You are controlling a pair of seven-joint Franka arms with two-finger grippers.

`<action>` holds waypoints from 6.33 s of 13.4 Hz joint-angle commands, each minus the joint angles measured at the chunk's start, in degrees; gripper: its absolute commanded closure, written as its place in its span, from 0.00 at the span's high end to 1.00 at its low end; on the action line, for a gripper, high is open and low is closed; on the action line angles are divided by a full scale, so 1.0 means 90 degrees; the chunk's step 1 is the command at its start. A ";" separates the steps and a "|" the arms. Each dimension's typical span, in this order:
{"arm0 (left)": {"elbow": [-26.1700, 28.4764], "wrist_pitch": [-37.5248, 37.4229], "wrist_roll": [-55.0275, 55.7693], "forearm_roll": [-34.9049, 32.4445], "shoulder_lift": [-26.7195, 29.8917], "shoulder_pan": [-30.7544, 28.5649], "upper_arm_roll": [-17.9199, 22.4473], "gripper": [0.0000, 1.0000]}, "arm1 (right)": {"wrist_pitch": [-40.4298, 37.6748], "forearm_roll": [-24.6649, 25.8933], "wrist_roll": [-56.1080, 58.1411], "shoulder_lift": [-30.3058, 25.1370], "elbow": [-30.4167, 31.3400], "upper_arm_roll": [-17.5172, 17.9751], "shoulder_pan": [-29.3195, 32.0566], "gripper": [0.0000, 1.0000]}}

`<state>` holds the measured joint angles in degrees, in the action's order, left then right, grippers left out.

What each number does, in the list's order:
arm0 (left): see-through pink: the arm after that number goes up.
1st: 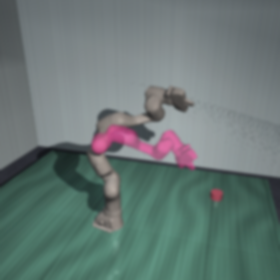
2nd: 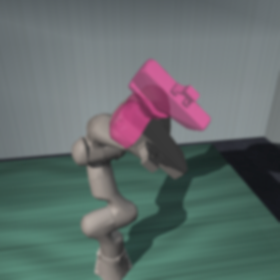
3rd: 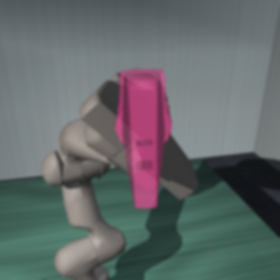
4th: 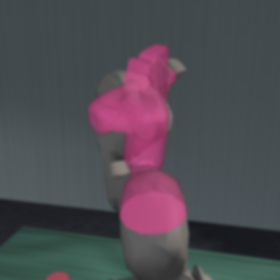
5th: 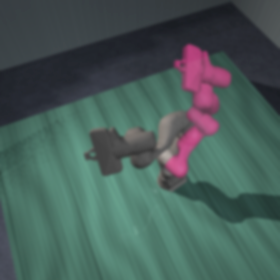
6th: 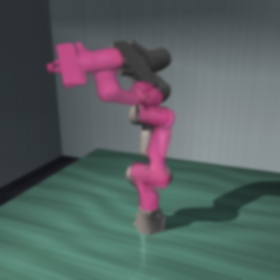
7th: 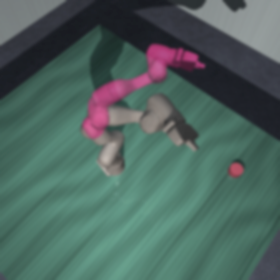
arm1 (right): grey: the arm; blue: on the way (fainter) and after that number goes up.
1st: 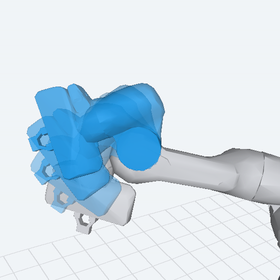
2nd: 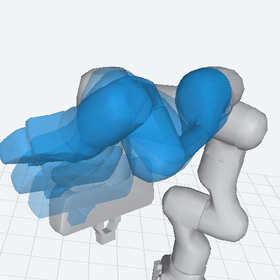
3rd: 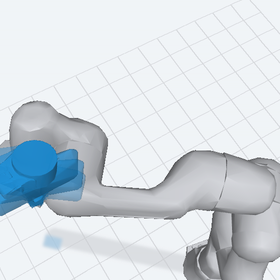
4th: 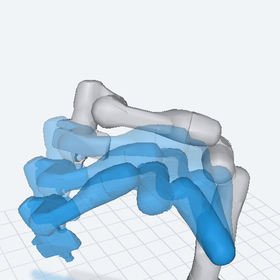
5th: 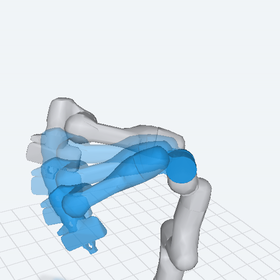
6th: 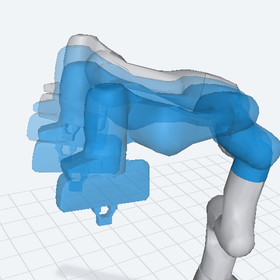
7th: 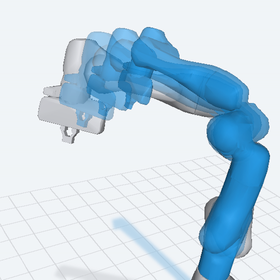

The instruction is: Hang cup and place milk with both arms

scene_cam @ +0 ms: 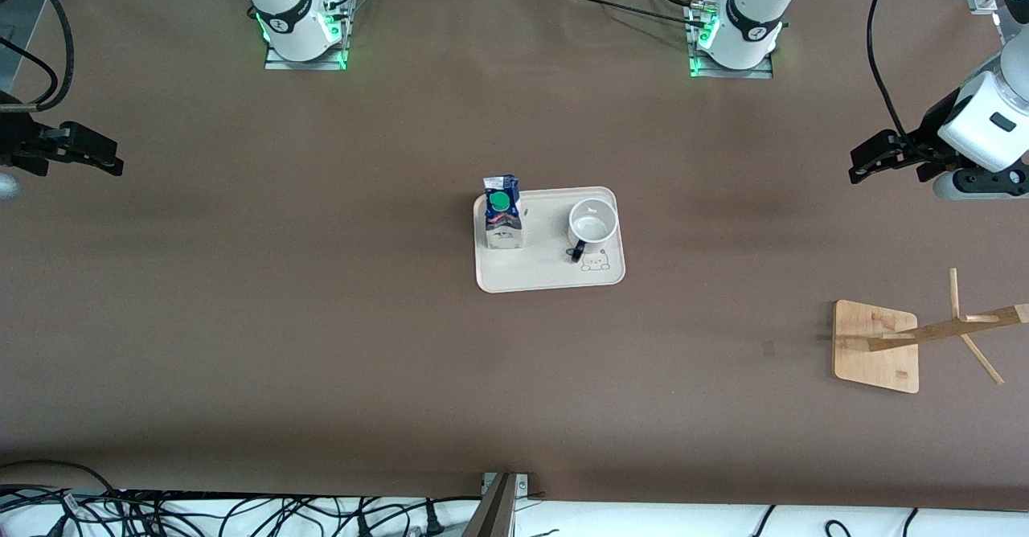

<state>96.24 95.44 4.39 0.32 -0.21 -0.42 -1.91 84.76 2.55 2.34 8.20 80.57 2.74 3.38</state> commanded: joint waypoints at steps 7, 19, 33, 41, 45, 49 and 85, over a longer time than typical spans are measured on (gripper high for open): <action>-0.0010 0.0001 0.0030 0.0052 0.0062 -0.0090 -0.0032 1.00 | -0.0004 -0.0146 0.0022 0.0064 0.0062 -0.0031 -0.0024 1.00; -0.0010 0.0088 0.0030 0.0052 0.0062 -0.0120 -0.0032 1.00 | 0.0464 -0.0156 -0.0617 0.0748 0.0140 -0.0002 -0.1389 1.00; -0.0245 0.0177 -0.0067 -0.0016 -0.0104 -0.0295 -0.0032 1.00 | 0.1304 -0.0146 -0.3901 0.1959 -0.0308 -0.0158 -0.3753 1.00; -0.0254 0.0167 -0.0048 0.0003 -0.0084 -0.0305 -0.0041 1.00 | 0.1977 -0.0603 -0.5123 0.2887 -0.0876 -0.0314 -0.4740 1.00; -0.0245 0.0108 -0.0048 -0.0036 -0.0065 -0.0295 -0.0110 1.00 | 0.2553 -0.0976 -0.5298 0.3131 -0.0876 -0.0451 -0.5072 1.00; -0.0245 0.0089 -0.0048 -0.0046 -0.0084 -0.0295 -0.0110 1.00 | 0.2652 -0.0986 -0.5622 0.3200 -0.0876 -0.0490 -0.5170 1.00; -0.0460 0.0001 -0.0087 0.0042 -0.0366 -0.0208 -0.0139 1.00 | 0.2047 -0.0967 -0.5964 0.2616 -0.0563 -0.0246 -0.5180 0.54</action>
<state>93.91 95.95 4.29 0.39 -1.60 -2.56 -3.10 105.35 -5.60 -51.03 34.95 75.24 0.65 -43.36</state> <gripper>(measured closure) 0.000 0.458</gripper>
